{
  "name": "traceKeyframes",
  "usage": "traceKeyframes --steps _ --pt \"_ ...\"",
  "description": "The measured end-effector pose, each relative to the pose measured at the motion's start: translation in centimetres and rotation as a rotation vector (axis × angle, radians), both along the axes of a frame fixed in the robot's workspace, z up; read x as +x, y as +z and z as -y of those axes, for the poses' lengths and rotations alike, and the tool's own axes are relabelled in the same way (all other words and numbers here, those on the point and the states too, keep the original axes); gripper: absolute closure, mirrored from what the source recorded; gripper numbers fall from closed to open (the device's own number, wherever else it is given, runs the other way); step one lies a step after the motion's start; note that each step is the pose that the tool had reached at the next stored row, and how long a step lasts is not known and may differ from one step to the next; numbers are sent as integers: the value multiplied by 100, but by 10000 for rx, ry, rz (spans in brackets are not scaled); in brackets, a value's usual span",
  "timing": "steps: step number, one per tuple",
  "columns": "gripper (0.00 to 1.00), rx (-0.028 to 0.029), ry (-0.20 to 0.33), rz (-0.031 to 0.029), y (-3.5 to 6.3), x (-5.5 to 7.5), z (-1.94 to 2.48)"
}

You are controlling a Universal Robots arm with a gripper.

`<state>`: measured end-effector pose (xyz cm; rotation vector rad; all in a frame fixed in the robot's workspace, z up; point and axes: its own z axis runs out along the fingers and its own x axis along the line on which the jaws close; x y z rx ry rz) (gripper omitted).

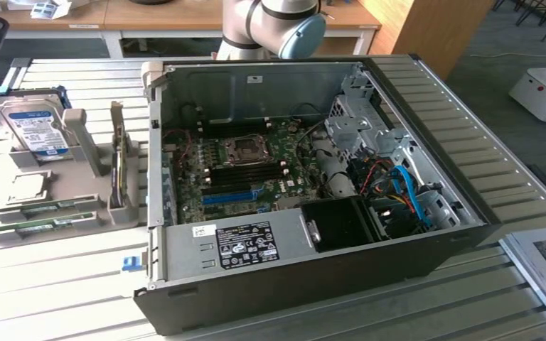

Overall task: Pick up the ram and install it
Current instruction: 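Pick up the ram and move it above insertion slot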

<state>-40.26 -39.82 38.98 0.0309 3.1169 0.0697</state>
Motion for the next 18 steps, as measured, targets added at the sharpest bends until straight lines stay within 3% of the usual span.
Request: traceKeyframes --steps 18 --pt "90 0 2632 0 0 0 0"
